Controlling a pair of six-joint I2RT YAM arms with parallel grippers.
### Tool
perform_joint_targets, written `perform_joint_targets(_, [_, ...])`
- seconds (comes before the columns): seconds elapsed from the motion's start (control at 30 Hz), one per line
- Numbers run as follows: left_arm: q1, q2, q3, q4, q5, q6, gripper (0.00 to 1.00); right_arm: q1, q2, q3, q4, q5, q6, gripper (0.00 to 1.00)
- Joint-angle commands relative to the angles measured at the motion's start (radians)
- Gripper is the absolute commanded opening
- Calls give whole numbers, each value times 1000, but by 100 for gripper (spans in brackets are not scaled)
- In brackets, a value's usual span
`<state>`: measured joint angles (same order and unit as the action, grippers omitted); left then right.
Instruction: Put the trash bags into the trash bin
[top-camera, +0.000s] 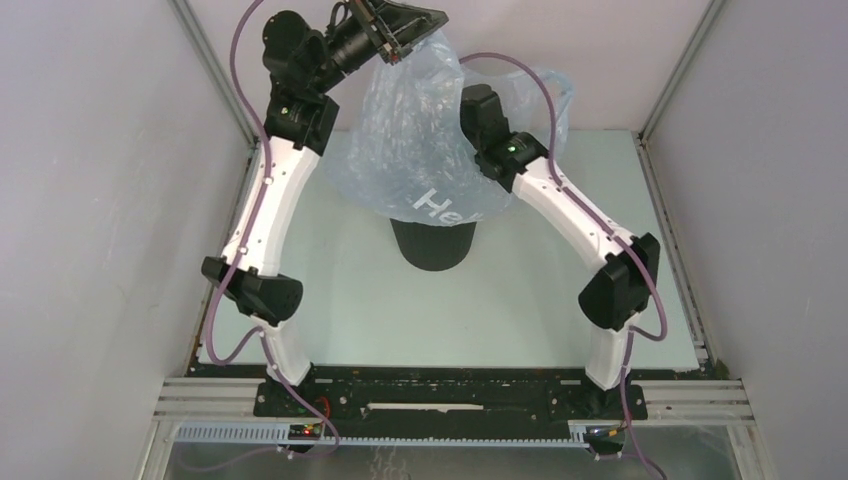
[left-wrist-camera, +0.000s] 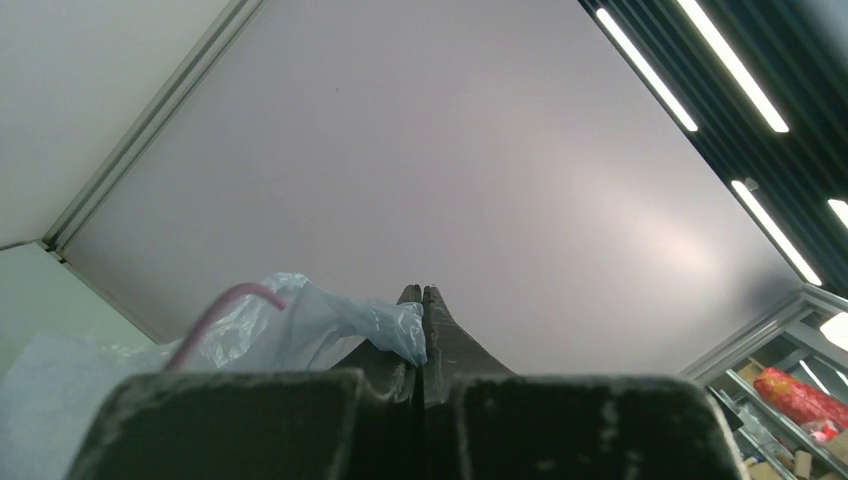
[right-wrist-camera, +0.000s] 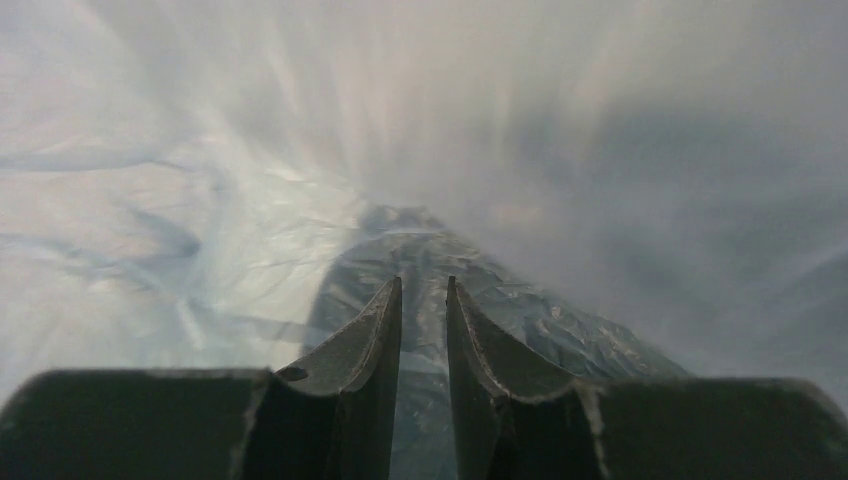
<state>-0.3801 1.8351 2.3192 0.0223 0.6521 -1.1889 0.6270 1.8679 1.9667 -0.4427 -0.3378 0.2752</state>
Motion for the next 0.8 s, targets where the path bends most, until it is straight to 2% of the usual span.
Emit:
perform_joint_targets(0.0, [3, 3, 11, 68, 41, -49, 0, -9, 63, 7, -26, -52, -15, 31])
perform_joint_targets(0.27, [2, 12, -19, 145, 39, -115, 0, -47, 96, 15, -233, 347, -17, 30])
perform_joint_targets(0.5, [21, 39, -16, 120, 13, -141, 0, -62, 250, 217, -489, 776, -60, 26])
perform_joint_targets(0.57, [30, 43, -19, 118, 14, -148, 0, -77, 255, 248, -522, 850, -43, 26])
perform_joint_targets(0.63, [42, 40, -37, 116, 23, -145, 0, -90, 243, 245, -525, 844, -40, 25])
perform_joint_targets(0.67, [48, 32, -55, 118, 27, -142, 0, -95, 232, 247, -520, 790, -40, 26])
perform_joint_targets(0.77, [71, -7, -129, 123, 43, -127, 0, -92, 182, 244, -478, 505, -83, 29])
